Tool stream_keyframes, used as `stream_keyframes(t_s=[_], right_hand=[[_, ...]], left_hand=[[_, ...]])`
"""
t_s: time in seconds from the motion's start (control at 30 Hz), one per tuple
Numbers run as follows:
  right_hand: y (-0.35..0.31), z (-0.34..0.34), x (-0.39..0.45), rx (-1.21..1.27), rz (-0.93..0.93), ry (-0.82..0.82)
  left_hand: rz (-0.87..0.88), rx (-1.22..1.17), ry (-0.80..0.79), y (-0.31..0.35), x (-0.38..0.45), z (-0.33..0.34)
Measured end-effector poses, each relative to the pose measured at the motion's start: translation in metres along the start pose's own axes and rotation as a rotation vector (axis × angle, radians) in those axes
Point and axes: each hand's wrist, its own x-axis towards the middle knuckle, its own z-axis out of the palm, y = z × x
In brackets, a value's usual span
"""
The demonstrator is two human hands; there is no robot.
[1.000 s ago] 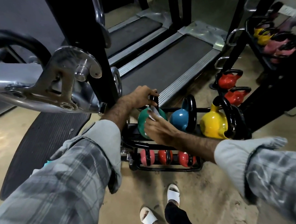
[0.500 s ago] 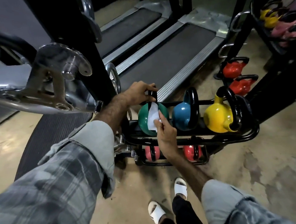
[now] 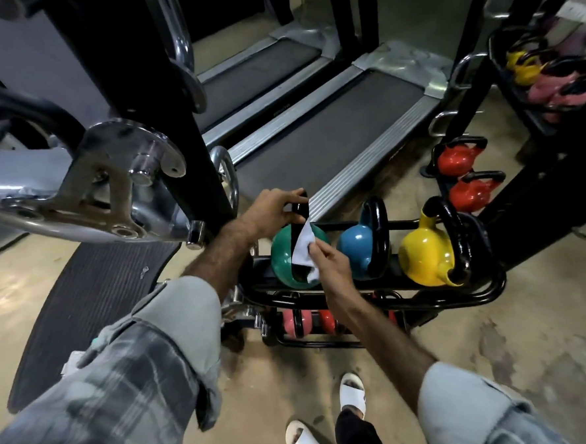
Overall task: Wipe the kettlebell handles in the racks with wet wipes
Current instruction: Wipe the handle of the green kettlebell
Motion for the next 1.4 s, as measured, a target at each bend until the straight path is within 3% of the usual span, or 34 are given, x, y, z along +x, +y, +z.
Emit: stream_keyframes(t_s=[0.17,0.33,0.4,0.5,0.63,0.8,0.9,1.07,1.3,1.4], right_hand=[[-0.028,0.022,0.024,0.085,0.048,0.128],[-0.025,0.005,0.010,-0.121,-0.161,0.185],[-0.036,0.006,0.023,-0.252,-0.308,0.162],[-0.059,0.012,0.053,-0.533,-0.505,-0.004],[-0.077,0.014,0.084,-0.793,-0.508,-0.198],[-0.055,-0.010,0.061,-0.832,-0.662,-0.359],[-0.060,-0.008,0.072,-0.785,-0.666,-0.355],[-0.089,0.012,0.112,-0.789,-0.515,-0.319],[-0.062,-0.006,0.094,-0.885,-0.726,-0.428],[-0.072,0.000,0.107,-0.828,-0.662,-0.464]], left_hand=[[-0.013,-0.364,0.336,0.001,-0.035,0.029],[0.080,-0.196,0.535,0.007,-0.083,0.063],[0.076,-0.124,0.498,0.005,-0.097,0.078],[0.077,-0.017,0.412,0.007,-0.111,0.091],[0.049,0.022,0.316,0.010,-0.118,0.098],[0.080,0.011,0.421,0.013,-0.111,0.092],[0.080,0.046,0.438,0.012,-0.103,0.084],[0.008,0.009,0.322,0.016,-0.098,0.074],[0.099,0.032,0.262,0.011,-0.083,0.062],[0.069,0.053,0.256,0.011,-0.079,0.056]])
